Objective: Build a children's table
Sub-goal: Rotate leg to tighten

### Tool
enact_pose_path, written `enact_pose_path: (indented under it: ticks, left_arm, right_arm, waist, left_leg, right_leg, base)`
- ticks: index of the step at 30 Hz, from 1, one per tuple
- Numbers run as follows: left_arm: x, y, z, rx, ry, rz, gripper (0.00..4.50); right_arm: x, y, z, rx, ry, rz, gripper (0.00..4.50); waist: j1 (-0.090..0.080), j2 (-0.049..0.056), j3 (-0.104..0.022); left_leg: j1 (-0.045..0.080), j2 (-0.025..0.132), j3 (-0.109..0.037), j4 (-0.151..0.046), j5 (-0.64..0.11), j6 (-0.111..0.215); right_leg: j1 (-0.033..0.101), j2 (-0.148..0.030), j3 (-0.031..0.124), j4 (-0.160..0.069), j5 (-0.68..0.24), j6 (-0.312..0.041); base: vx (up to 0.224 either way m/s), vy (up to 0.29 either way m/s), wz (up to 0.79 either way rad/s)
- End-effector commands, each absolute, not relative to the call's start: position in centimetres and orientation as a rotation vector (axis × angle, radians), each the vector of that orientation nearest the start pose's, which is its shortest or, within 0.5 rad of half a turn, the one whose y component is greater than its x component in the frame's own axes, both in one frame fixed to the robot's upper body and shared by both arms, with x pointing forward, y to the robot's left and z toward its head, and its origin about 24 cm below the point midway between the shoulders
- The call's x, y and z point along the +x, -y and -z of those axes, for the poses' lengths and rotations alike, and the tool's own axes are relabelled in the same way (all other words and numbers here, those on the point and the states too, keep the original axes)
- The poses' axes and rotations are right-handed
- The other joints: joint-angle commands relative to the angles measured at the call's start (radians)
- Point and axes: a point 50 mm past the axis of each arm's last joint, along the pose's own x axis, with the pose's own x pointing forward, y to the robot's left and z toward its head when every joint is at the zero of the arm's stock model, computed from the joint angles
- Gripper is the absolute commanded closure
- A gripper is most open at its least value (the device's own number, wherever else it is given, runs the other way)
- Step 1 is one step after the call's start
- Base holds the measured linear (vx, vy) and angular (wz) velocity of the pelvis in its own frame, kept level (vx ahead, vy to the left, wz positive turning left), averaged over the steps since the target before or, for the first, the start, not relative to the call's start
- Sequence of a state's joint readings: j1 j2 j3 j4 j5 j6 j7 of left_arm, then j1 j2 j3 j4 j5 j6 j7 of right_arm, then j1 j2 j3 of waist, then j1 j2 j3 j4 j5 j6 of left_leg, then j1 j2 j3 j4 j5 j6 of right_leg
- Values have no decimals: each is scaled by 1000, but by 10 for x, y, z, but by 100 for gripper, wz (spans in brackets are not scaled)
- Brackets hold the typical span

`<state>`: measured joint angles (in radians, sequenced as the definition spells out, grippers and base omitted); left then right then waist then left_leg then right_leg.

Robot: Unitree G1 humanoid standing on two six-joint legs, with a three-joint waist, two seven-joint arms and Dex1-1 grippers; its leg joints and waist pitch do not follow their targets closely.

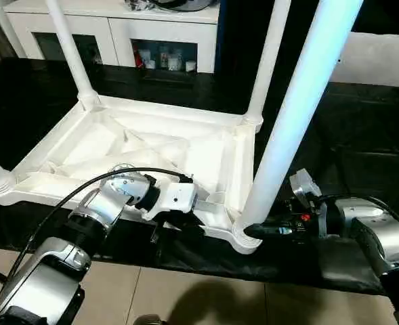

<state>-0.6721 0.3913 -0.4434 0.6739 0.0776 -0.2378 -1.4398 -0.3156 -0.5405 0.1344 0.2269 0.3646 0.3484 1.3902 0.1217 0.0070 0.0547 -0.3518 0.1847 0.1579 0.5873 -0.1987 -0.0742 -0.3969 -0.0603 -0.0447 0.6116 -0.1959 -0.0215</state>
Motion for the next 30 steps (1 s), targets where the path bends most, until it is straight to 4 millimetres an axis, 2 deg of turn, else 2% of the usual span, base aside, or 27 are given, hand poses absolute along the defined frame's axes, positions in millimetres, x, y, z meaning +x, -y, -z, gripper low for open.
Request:
enact_pose_path:
  ticks: [1,3,5,6,8,9,10,11,12,13,14,15,16,17,18,19,21,22,23,24,27,30]
  left_arm:
    - [299,-114,-46,718,-434,1783,450]
    - [301,-112,-46,689,-434,1728,450]
    - [308,-108,-47,633,-455,1626,450]
    - [308,-108,-47,633,-455,1626,450]
    - [314,-100,-51,544,-452,1530,450]
    - [317,-96,-52,523,-448,1484,450]
    - [319,-94,-53,517,-446,1460,450]
    - [322,-91,-53,498,-446,1413,450]
    - [326,-85,-53,467,-450,1336,450]
    - [328,-83,-53,455,-451,1310,450]
    - [329,-79,-53,437,-456,1270,450]
    - [331,-76,-53,427,-460,1239,450]
    - [333,-72,-52,424,-461,1186,450]
    - [334,-69,-52,421,-461,1153,450]
    - [335,-66,-52,412,-461,1128,450]
    - [335,-64,-53,404,-460,1116,450]
    - [336,-63,-53,398,-461,1104,450]
    - [333,-59,-53,414,-451,1125,450]
    - [332,-58,-53,422,-449,1128,450]
    - [332,-59,-53,428,-448,1132,450]
    - [332,-61,-53,440,-447,1126,450]
    - [333,-70,-54,478,-430,1151,450]
  right_arm:
    - [263,175,-69,121,-375,-1439,238]
    - [265,171,-68,126,-372,-1384,238]
    - [274,165,-63,102,-372,-1237,238]
    - [274,165,-63,102,-372,-1237,238]
    - [291,161,-59,88,-368,-1028,239]
    - [296,159,-59,91,-369,-957,239]
    - [299,158,-59,94,-371,-925,240]
    - [304,157,-58,102,-381,-848,240]
    - [311,155,-58,99,-390,-738,241]
    - [313,154,-58,97,-393,-698,241]
    - [317,153,-57,100,-396,-636,241]
    - [320,151,-57,101,-394,-594,241]
    - [323,149,-56,98,-387,-545,241]
    - [325,147,-56,97,-376,-519,241]
    - [326,145,-56,96,-358,-515,241]
    - [326,142,-57,103,-337,-532,208]
    - [327,140,-57,108,-323,-541,176]
    - [325,133,-60,147,-309,-569,175]
    - [324,131,-61,158,-308,-573,175]
    - [324,129,-62,153,-304,-581,149]
    - [323,129,-63,138,-294,-587,131]
    - [321,139,-63,126,-277,-610,105]
  waist:
    - [-2,-13,-64]
    - [-3,-13,-64]
    - [-10,-13,-58]
    - [-13,-14,-54]
    - [-21,-15,-54]
    - [-32,-13,-54]
    - [-43,-14,-54]
    - [-44,-10,-57]
    - [-53,-12,-58]
    - [-57,-13,-58]
    - [-65,-14,-61]
    - [-66,-10,-63]
    - [-70,-11,-64]
    - [-71,-10,-65]
    - [-69,-11,-66]
    - [-70,-14,-65]
    - [-68,-13,-66]
    - [-66,-9,-64]
    - [-67,-10,-64]
    - [-67,-10,-64]
    - [-66,-8,-63]
    - [-65,-7,-65]
  left_leg:
    - [-1,46,1,-62,-117,68]
    - [-2,45,2,-62,-112,64]
    - [-1,41,1,-67,-144,41]
    - [1,37,0,-69,-171,26]
    - [2,37,-3,-72,-184,11]
    - [1,36,-4,-75,-185,-1]
    - [-5,35,-8,-77,-190,-7]
    - [-6,34,-10,-77,-184,-7]
    - [-6,35,-8,-76,-176,-7]
    - [-4,35,-5,-75,-170,-10]
    - [-7,30,-5,-72,-160,-10]
    - [-6,30,-3,-70,-149,-8]
    - [-6,27,0,-66,-127,0]
    - [-7,27,1,-64,-123,4]
    - [-6,27,4,-63,-119,12]
    - [-6,27,5,-62,-118,17]
    - [-8,28,5,-62,-107,33]
    - [-8,29,4,-64,-114,43]
    - [-8,30,4,-65,-116,44]
    - [-7,31,4,-65,-120,42]
    - [-5,32,3,-66,-130,38]
    - [-7,31,4,-64,-126,42]
  right_leg:
    - [55,-80,41,-68,-145,-222]
    - [55,-79,42,-68,-146,-216]
    - [51,-80,40,-78,-242,-193]
    - [50,-82,40,-88,-331,-171]
    - [47,-83,42,-93,-401,-145]
    - [45,-80,42,-91,-403,-144]
    - [51,-79,39,-92,-414,-136]
    - [54,-79,37,-91,-406,-132]
    - [52,-77,37,-91,-367,-137]
    - [49,-75,39,-89,-342,-146]
    - [53,-74,38,-87,-318,-157]
    - [53,-75,40,-85,-297,-161]
    - [53,-72,40,-85,-241,-176]
    - [53,-73,41,-84,-228,-179]
    - [53,-72,41,-85,-212,-183]
    - [53,-71,41,-85,-205,-186]
    - [57,-70,41,-82,-176,-193]
    - [57,-71,41,-84,-178,-194]
    - [56,-71,41,-84,-178,-194]
    - [56,-70,40,-83,-180,-194]
    - [56,-71,41,-84,-181,-195]
    - [58,-71,42,-82,-158,-196]
  base:
    - [0,0,0]
    - [0,0,0]
    - [0,0,0]
    - [0,0,0]
    - [0,0,0]
    - [0,0,0]
    - [0,0,0]
    - [0,0,0]
    - [0,0,0]
    - [0,0,0]
    - [0,0,0]
    - [0,0,0]
    - [0,0,0]
    - [0,0,0]
    - [0,0,0]
    - [0,0,0]
    - [0,0,0]
    - [0,0,0]
    - [0,0,0]
    - [0,0,0]
    - [0,0,0]
    - [0,0,0]
